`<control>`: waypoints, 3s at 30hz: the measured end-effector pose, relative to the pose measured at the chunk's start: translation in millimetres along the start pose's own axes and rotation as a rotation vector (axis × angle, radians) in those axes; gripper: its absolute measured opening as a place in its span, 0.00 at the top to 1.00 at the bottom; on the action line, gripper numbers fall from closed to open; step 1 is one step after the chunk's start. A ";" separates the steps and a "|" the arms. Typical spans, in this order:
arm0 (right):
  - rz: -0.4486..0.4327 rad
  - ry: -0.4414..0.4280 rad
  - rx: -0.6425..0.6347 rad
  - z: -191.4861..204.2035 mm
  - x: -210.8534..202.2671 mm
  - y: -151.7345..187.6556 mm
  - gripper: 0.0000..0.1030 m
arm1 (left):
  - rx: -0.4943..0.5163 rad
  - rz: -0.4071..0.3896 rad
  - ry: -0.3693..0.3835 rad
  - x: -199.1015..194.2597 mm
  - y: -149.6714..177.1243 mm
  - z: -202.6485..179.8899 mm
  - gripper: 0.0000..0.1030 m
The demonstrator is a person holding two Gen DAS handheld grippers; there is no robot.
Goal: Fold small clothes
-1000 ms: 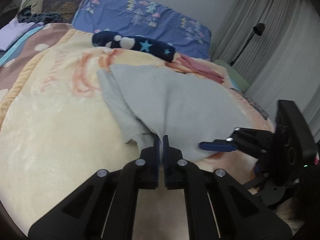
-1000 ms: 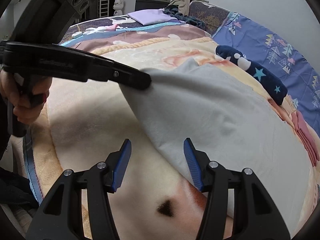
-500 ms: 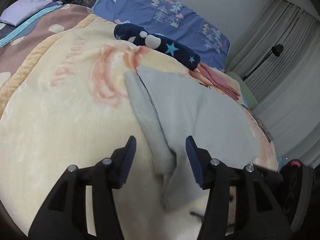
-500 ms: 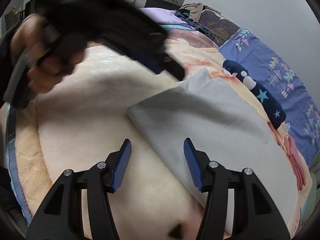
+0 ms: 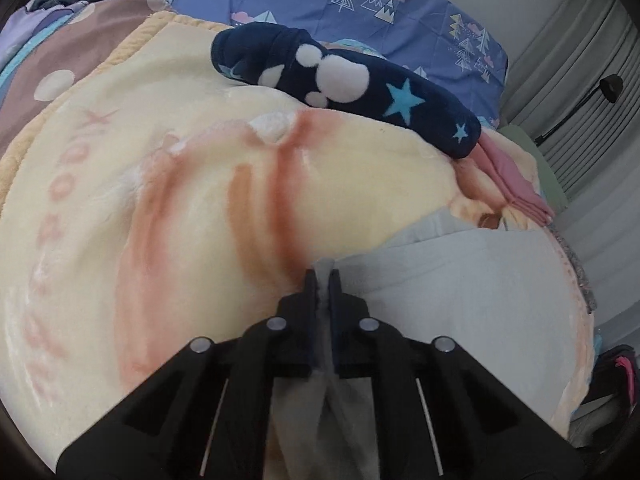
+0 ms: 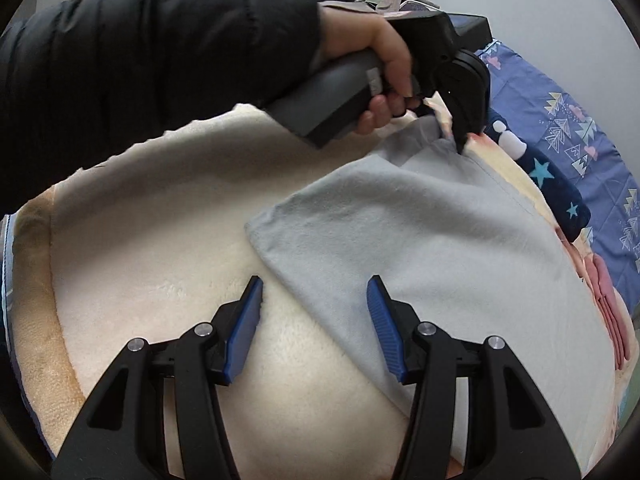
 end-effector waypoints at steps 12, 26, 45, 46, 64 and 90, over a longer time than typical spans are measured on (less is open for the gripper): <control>-0.016 -0.002 0.011 1.5 -7.2 -0.8 0.47 | 0.064 -0.098 -0.126 -43.6 -9.3 24.6 0.67; -0.091 0.247 -0.145 8.6 7.4 -37.2 0.98 | -0.072 -0.036 0.197 -33.7 67.5 -11.8 0.93; -0.058 0.237 -0.136 -15.7 2.7 -13.7 0.56 | -0.170 -0.111 0.328 -47.1 65.8 -8.7 0.38; -0.046 0.242 -0.133 -16.0 11.5 -14.7 0.56 | -0.172 -0.097 0.312 -40.8 65.2 -8.9 0.40; -0.190 0.109 0.379 -112.9 -47.1 -39.1 0.98 | -0.048 -0.124 0.239 -49.9 2.7 -93.5 0.92; -0.199 -0.097 1.143 -317.6 -84.6 163.4 0.98 | 0.275 0.105 -0.003 134.7 0.6 -328.0 0.92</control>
Point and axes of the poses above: each gripper's, at about its wrist camera, not at the fingertips, and x roughly the way its jaws point, z to its left, y to its underside, the point moved 10 cm from there along x, roughly the way its jaws point, and after that the axes turned 14 degrees about y, right-handed, at the moved point
